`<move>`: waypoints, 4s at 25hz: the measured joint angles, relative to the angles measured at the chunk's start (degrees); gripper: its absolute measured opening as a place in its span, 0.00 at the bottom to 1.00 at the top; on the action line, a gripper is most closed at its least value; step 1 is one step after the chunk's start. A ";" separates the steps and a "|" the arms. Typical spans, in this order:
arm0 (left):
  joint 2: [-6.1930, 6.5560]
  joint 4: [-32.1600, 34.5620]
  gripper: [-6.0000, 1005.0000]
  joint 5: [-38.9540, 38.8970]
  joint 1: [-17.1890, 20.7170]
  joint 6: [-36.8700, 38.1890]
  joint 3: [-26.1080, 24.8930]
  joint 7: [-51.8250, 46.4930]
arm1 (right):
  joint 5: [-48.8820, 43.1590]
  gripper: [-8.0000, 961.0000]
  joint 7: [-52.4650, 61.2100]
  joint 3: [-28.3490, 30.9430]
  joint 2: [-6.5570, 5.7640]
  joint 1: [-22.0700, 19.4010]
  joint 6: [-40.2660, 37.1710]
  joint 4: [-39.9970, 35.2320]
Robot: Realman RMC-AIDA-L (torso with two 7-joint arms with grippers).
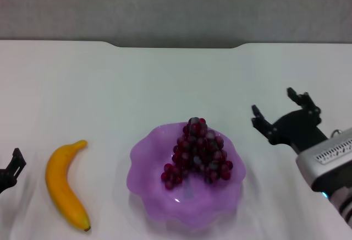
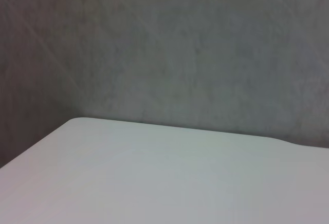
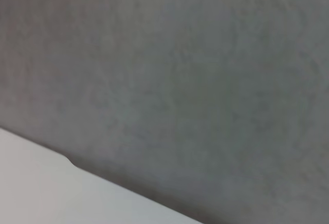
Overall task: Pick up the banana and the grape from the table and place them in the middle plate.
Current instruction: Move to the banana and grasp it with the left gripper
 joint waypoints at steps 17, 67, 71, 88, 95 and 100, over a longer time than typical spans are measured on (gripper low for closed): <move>-0.18 -0.69 0.84 0.66 -0.28 -0.11 0.34 0.10 | 0.39 0.90 18.36 -1.29 0.14 3.47 -10.28 -19.50; 0.39 -51.65 0.83 21.51 10.45 -75.87 -37.34 19.36 | -0.32 0.90 33.40 -3.46 0.21 9.16 -1.82 -28.21; 0.24 -49.84 0.83 21.51 10.03 -74.35 -36.98 18.76 | -0.32 0.90 33.39 -3.46 0.21 9.16 -1.85 -28.12; 0.06 -42.16 0.82 21.11 7.26 -69.50 -36.08 16.12 | -0.32 0.89 33.39 -3.46 0.22 9.42 -2.36 -28.04; 0.05 -40.49 0.82 20.95 6.24 -69.42 -34.74 15.81 | -0.32 0.89 33.39 -3.46 0.20 9.54 -2.45 -28.04; 0.08 -38.99 0.82 20.96 5.46 -69.29 -34.58 15.69 | -0.32 0.89 33.39 -3.46 0.20 9.68 -2.45 -28.04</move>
